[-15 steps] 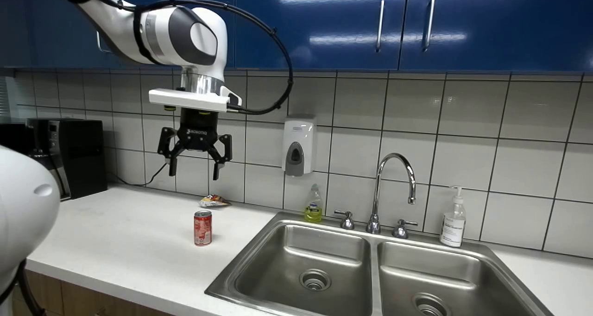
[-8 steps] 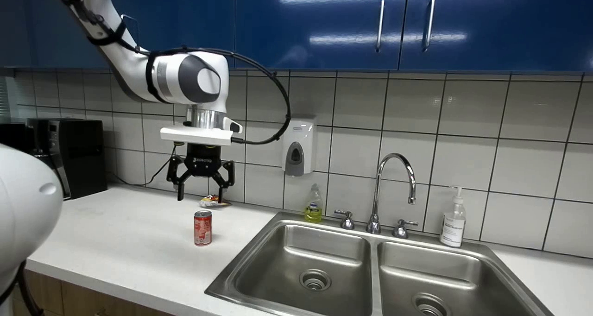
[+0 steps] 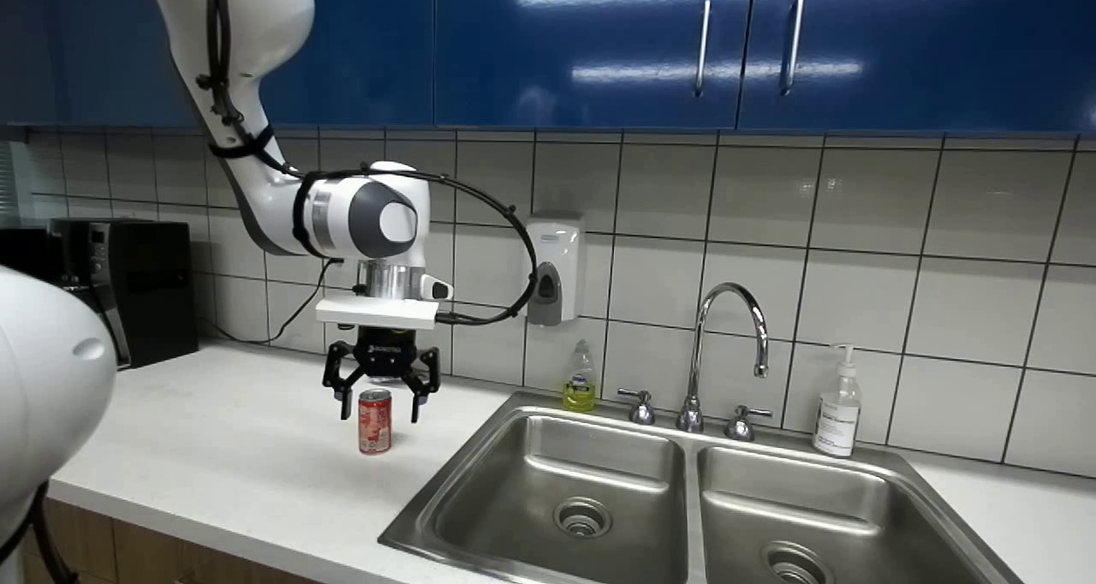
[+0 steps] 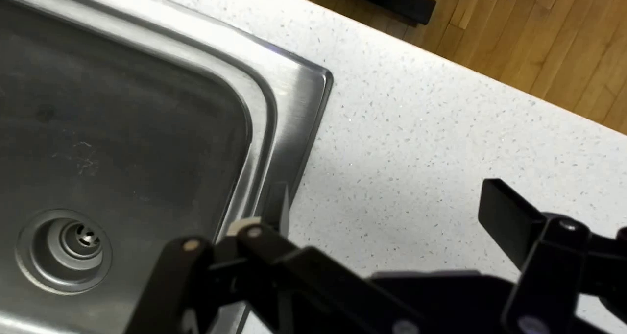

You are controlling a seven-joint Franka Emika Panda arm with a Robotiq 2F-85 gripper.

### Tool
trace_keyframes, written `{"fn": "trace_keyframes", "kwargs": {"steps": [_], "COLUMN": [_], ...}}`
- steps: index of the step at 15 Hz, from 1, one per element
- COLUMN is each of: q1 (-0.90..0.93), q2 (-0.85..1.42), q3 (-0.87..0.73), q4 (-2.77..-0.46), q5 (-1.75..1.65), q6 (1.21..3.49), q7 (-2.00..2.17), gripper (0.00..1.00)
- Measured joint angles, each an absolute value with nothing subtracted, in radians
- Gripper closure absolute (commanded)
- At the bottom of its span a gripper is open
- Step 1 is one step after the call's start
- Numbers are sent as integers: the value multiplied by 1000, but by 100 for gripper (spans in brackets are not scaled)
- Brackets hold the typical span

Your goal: Put the can in the left sink

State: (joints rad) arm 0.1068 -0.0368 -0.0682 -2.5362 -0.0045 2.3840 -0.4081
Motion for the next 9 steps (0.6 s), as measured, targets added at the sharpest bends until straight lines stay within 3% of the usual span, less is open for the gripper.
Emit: {"fn": "trace_keyframes", "kwargs": {"steps": [9], "q1": [107], "q2": [146], "q3": [31], "q4": [-2401], "q5": [7], "q6": [2408], "q7": [-410], "gripper": [0]}}
